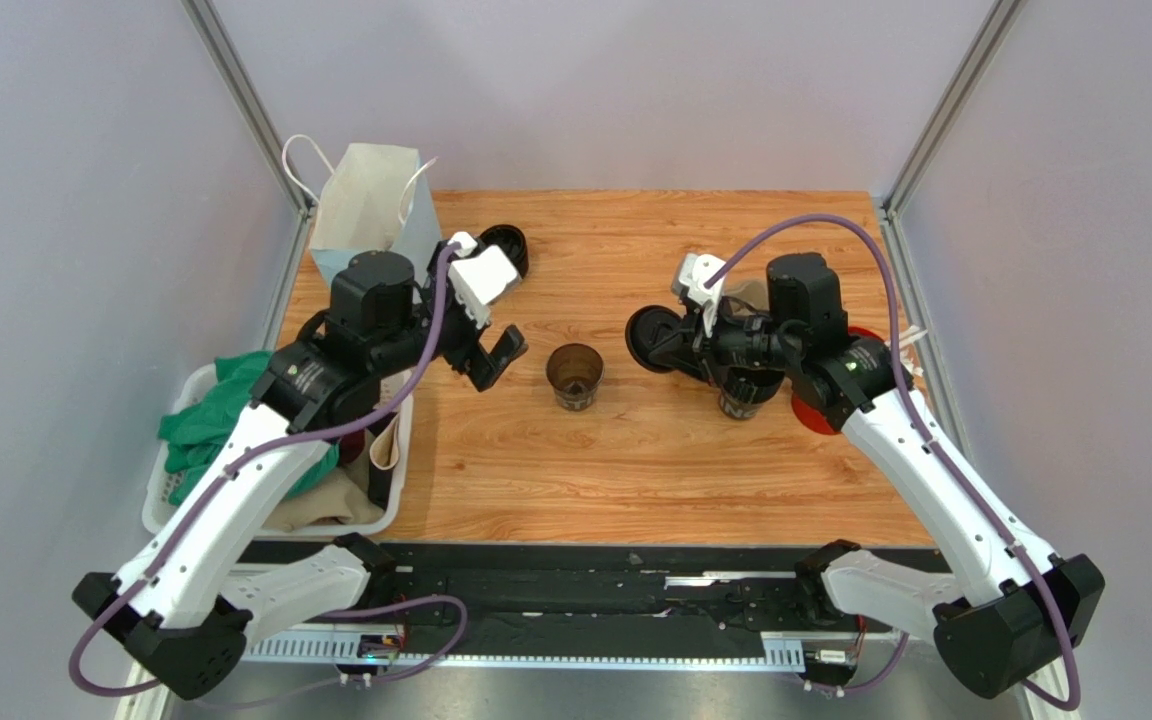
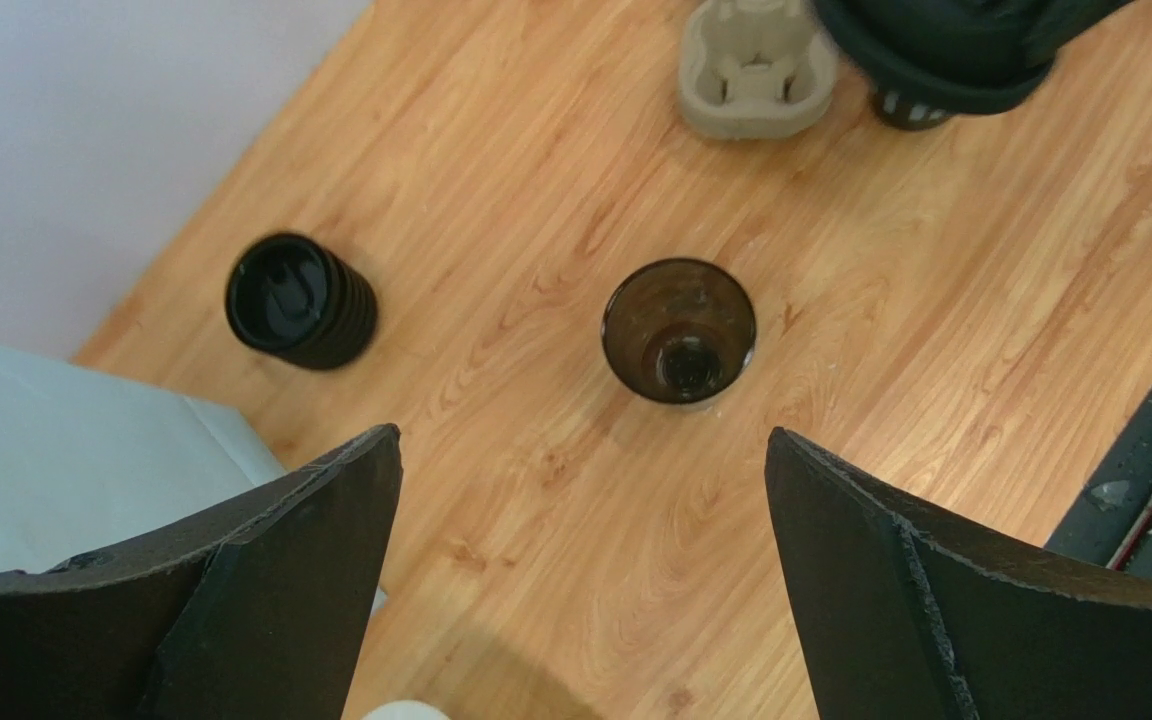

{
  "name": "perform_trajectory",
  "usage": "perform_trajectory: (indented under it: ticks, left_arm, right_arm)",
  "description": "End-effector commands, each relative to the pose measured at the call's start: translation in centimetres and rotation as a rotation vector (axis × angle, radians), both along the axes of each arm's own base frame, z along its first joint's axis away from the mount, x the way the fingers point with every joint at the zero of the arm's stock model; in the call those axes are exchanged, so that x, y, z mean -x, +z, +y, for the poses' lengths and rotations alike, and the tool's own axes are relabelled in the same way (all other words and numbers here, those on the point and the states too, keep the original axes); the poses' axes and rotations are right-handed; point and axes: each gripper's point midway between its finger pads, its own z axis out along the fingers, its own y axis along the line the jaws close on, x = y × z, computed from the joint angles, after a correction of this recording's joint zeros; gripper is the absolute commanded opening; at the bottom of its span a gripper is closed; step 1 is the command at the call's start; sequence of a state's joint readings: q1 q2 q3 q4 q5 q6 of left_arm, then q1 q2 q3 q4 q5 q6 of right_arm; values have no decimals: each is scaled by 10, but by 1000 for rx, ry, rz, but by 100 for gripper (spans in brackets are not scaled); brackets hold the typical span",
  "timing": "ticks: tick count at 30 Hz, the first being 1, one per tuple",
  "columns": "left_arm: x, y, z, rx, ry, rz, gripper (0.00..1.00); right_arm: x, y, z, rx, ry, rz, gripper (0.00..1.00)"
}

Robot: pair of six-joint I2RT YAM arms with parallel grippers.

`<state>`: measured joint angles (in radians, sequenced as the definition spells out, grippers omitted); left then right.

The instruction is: Pack the takeout coffee

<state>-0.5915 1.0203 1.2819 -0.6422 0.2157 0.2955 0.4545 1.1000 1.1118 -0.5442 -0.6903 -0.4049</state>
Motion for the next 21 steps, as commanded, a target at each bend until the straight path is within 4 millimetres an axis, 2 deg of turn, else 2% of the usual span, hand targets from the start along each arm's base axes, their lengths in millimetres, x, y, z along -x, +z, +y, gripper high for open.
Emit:
perform_trajectory:
  ticks: [1, 5, 10, 12, 13, 15, 21]
  left_arm:
    - [-31, 6, 7, 149, 47, 30, 99]
    - [-50, -15, 8, 171, 41, 83, 99]
    - [-58, -29, 2, 197, 30, 105, 99]
    - [-59, -33, 1, 195, 28, 103, 99]
    - [-61, -39, 1, 195, 31, 110, 99]
    - [-60, -48, -2, 201, 26, 138, 99]
    - [-69, -88, -8, 212, 55, 260, 99]
  right_arm:
    - [-11, 11, 2, -15, -7, -63, 0]
    - [-15, 8, 9, 21, 0, -63, 0]
    - [-26, 12, 19, 76, -23, -83, 0]
    - [-30, 4, 28, 111, -17, -68, 0]
    - [-33, 9, 32, 116, -17, -82, 0]
    - [-36, -6, 42, 162, -3, -57, 0]
    - [-39, -18, 69, 195, 57, -40, 0]
